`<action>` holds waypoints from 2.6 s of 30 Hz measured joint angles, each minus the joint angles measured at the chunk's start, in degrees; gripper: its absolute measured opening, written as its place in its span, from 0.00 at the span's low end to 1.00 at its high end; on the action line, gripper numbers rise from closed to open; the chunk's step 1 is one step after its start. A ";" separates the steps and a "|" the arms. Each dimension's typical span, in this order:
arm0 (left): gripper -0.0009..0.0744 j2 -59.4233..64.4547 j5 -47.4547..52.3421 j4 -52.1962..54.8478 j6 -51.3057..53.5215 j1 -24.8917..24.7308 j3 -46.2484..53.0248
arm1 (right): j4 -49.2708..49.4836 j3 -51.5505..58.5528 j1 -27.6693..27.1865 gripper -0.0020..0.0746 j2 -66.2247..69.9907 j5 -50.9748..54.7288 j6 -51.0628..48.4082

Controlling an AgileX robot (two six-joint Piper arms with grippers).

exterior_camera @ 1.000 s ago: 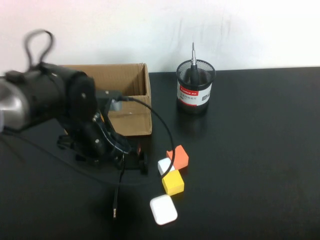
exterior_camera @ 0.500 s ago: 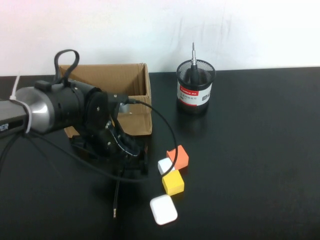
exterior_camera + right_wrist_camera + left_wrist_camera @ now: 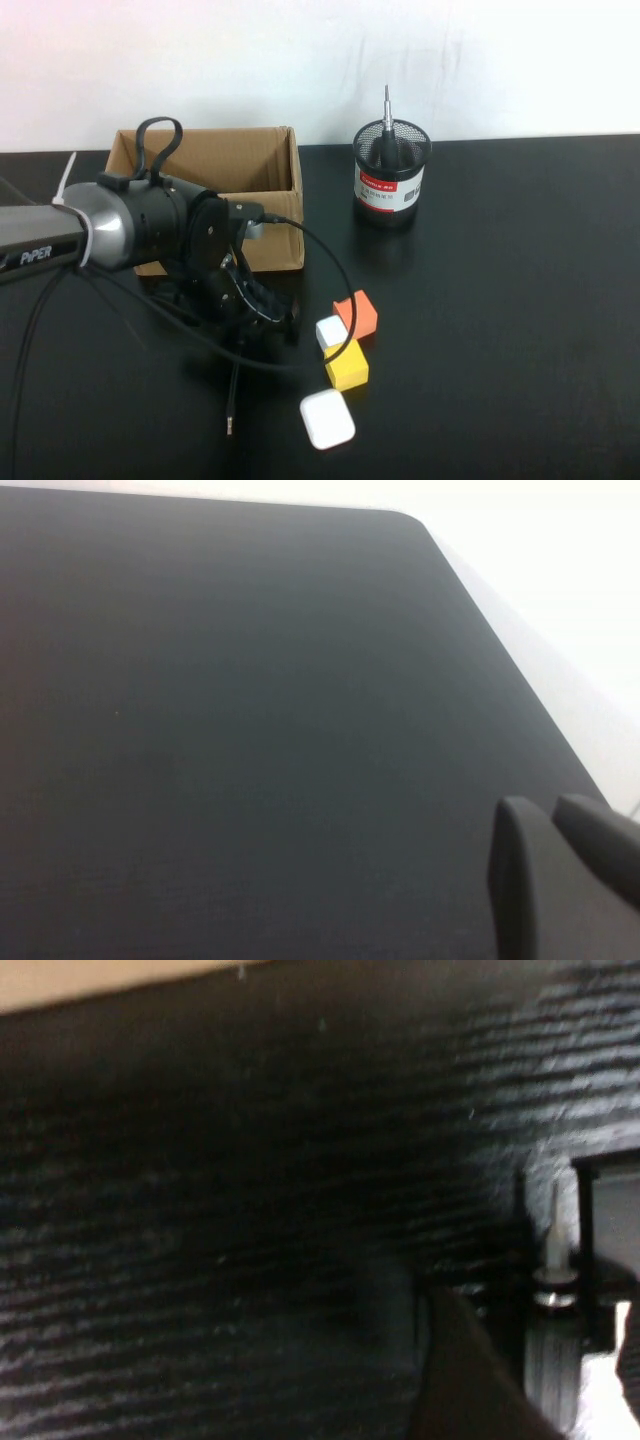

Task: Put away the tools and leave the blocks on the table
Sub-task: Pick up the long Screwdriver from the table, then place the long Screwdriver into the round holder

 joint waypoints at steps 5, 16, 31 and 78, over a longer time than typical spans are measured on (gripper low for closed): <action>0.12 0.60 -1.11 -0.50 0.87 -0.12 -0.49 | 0.00 0.00 0.00 0.02 0.00 0.00 0.00; 0.08 -3.71 2.03 0.67 2.50 -0.11 0.32 | -0.10 0.00 0.00 0.02 0.00 0.00 0.00; 0.08 -28.63 -29.65 -4.35 15.32 -9.30 0.01 | -0.10 0.00 0.00 0.02 0.00 0.00 0.00; 0.16 9.06 -69.40 -8.36 19.05 -5.30 -17.13 | -0.10 0.00 0.00 0.02 0.00 0.00 0.00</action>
